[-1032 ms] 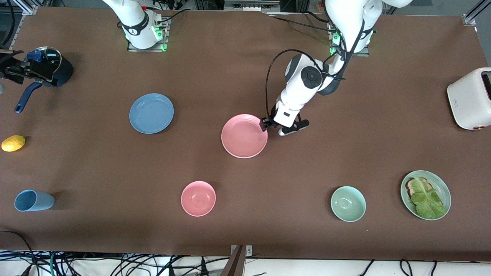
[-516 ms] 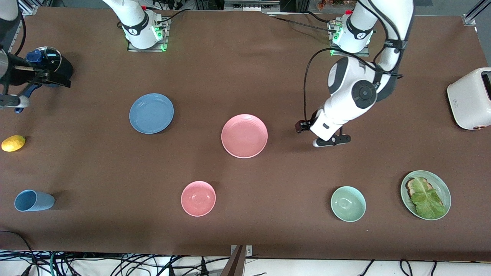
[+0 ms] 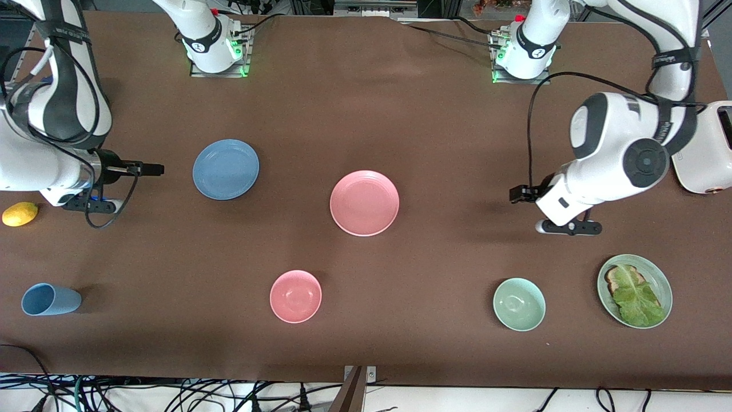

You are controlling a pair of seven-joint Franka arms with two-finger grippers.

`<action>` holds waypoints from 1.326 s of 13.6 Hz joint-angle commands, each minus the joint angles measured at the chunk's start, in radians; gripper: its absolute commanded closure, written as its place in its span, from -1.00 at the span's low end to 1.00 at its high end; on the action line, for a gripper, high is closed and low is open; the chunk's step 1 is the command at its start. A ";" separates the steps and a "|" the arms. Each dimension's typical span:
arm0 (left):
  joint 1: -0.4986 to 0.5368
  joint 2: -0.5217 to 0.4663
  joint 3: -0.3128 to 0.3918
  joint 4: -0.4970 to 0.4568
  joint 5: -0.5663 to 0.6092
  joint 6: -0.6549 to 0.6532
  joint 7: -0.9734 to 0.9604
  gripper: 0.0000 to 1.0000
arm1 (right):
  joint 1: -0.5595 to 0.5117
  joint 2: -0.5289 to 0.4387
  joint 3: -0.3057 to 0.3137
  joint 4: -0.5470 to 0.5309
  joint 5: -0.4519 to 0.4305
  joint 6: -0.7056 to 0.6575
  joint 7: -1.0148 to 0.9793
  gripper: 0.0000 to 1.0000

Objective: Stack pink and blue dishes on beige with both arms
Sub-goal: 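Reach the right gripper to the blue plate while the left gripper withdraws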

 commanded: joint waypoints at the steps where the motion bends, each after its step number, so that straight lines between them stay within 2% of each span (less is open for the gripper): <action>1: 0.109 0.005 -0.009 0.098 0.026 -0.116 0.127 -0.87 | -0.008 -0.061 0.001 -0.200 0.056 0.187 -0.029 -1.00; 3: 0.175 0.004 -0.009 0.145 0.026 -0.173 0.171 -0.98 | -0.008 -0.077 0.001 -0.328 0.058 0.359 -0.092 -0.97; 6: 0.251 -0.042 -0.020 0.175 0.028 -0.239 0.176 -1.00 | -0.008 -0.095 0.002 -0.509 0.058 0.583 -0.123 -0.96; 7: 0.275 -0.067 -0.040 0.175 0.028 -0.247 0.176 -1.00 | -0.008 -0.094 0.002 -0.526 0.058 0.599 -0.123 -0.94; 10: 0.407 -0.128 -0.159 0.176 0.028 -0.253 0.172 -1.00 | -0.008 -0.081 0.002 -0.548 0.077 0.628 -0.129 -0.84; 12: 0.413 -0.165 -0.176 0.176 0.035 -0.252 0.172 -1.00 | -0.008 -0.071 0.002 -0.548 0.131 0.636 -0.166 -0.81; 13: 0.407 -0.192 -0.187 0.178 0.084 -0.252 0.170 -1.00 | -0.008 -0.063 0.001 -0.548 0.156 0.659 -0.213 -0.77; 15: 0.413 -0.239 -0.265 0.178 0.177 -0.253 0.147 -1.00 | -0.008 -0.046 0.001 -0.546 0.224 0.665 -0.255 -0.75; 16: 0.413 -0.259 -0.276 0.176 0.198 -0.262 0.145 -1.00 | -0.008 -0.037 0.001 -0.543 0.241 0.667 -0.263 -0.68; 18: 0.415 -0.282 -0.278 0.176 0.190 -0.371 0.145 -1.00 | -0.008 -0.029 0.001 -0.543 0.265 0.670 -0.281 -0.38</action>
